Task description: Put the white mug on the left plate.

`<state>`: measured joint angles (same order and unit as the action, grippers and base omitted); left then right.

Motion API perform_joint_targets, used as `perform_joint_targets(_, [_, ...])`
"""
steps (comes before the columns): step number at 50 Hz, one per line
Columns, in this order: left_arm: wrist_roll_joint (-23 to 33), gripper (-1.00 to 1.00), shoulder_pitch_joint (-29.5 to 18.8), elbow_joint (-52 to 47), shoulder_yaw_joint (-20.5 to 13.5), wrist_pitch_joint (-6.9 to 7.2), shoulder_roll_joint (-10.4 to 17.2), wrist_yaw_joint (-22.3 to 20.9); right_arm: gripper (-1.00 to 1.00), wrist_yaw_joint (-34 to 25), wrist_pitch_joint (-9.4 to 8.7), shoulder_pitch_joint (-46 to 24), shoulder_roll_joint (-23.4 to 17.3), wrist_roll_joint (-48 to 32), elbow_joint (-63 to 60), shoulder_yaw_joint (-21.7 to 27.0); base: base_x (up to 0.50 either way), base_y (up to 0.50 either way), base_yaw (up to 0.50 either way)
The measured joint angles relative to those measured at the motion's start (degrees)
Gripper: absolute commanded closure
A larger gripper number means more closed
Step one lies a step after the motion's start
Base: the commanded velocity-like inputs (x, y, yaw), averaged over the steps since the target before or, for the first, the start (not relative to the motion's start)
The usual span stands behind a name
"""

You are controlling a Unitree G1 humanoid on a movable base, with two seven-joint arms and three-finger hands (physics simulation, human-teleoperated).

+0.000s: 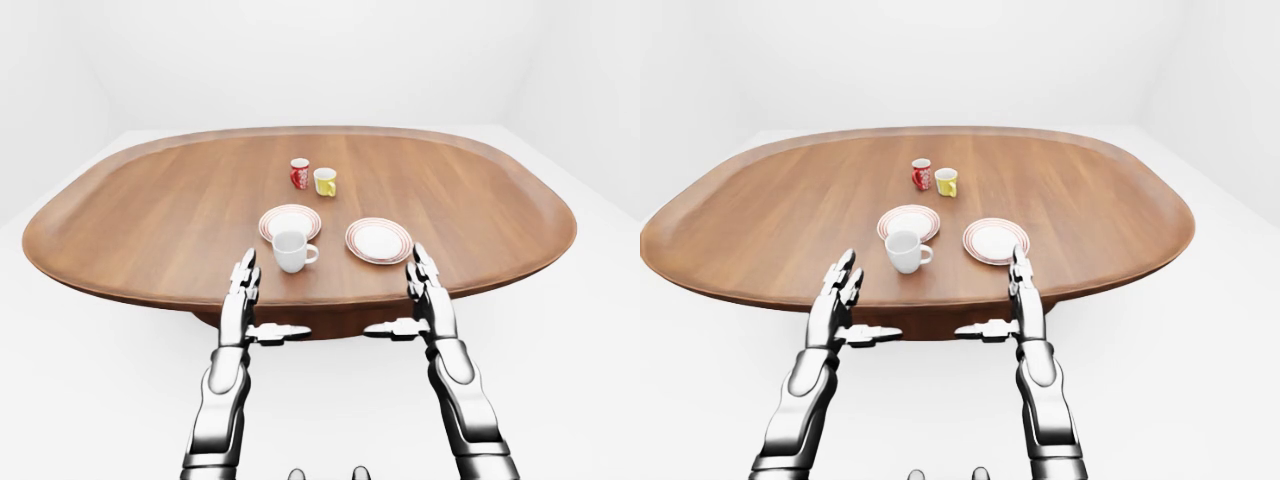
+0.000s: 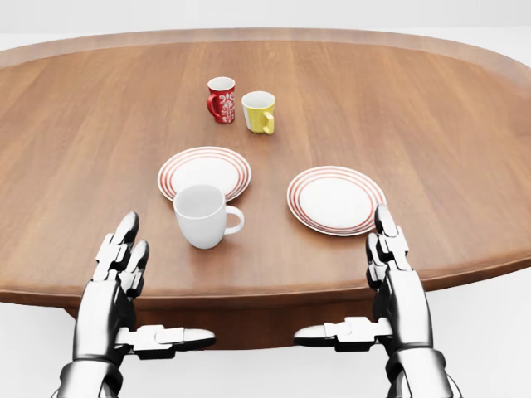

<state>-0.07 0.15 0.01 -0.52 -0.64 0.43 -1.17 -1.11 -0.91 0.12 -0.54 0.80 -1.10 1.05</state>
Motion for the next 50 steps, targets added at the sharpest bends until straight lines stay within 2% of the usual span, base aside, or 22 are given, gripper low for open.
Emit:
perform_joint_targets(6, [0.40,-0.89,0.25,0.17,-0.17,-0.98,0.23,-0.99,-1.00,-0.97,-1.01,0.18,-0.41,0.52,-1.16,0.80,0.00,0.00,0.00])
perform_joint_targets(13, [0.64,-0.89,0.51,-0.57,-0.33,-1.07,0.35,-1.65,-1.00,-1.76,-2.52,0.44,-0.72,0.89,-3.17,1.43,0.00,0.00,0.00])
perform_joint_targets(15, [0.47,-0.89,0.66,-3.33,-0.51,0.33,0.41,-1.73,-1.00,-2.09,-4.09,0.54,-0.84,1.61,-6.12,1.75,0.00,0.00,0.00])
perform_joint_targets(17, [-0.18,-0.89,0.40,-7.86,-1.00,3.00,0.51,-1.70,-1.00,-2.31,-4.09,0.32,-0.98,2.85,-10.36,2.32,0.00,0.00,0.00])
perform_joint_targets(18, [-0.84,-0.88,0.02,-10.80,-1.48,4.91,0.60,-1.56,-1.00,-2.28,-4.09,0.06,-1.10,3.71,-12.91,2.82,0.00,0.00,0.00])
perform_joint_targets(19, [-1.50,-0.89,-0.41,-13.65,-2.01,5.64,0.73,-1.35,-1.00,-2.18,-4.09,-0.29,-1.26,4.58,-15.52,3.38,0.00,0.00,0.00])
perform_joint_targets(25, [-5.37,-0.89,-2.64,-27.78,-4.74,5.64,1.43,0.20,-1.00,-1.71,-4.09,-2.01,-2.20,8.84,-27.95,6.19,0.00,0.00,0.00])
perform_joint_targets(31, [-7.90,-0.89,-3.64,-35.29,-6.05,5.64,1.93,1.38,-1.00,-1.63,-4.09,-2.54,-2.64,10.89,-34.48,7.32,0.00,0.00,0.00])
perform_joint_targets(35, [-8.91,-0.89,-3.96,-38.01,-6.45,5.64,2.11,1.79,-1.00,-1.76,-4.09,-2.63,-2.83,11.45,-36.98,7.64,0.00,0.14,0.00])
perform_joint_targets(50, [-10.51,-0.89,-4.53,-42.06,-7.12,5.64,2.57,2.09,-1.00,-2.49,-4.09,-2.70,-2.93,11.96,-40.75,7.82,0.00,0.50,0.00])
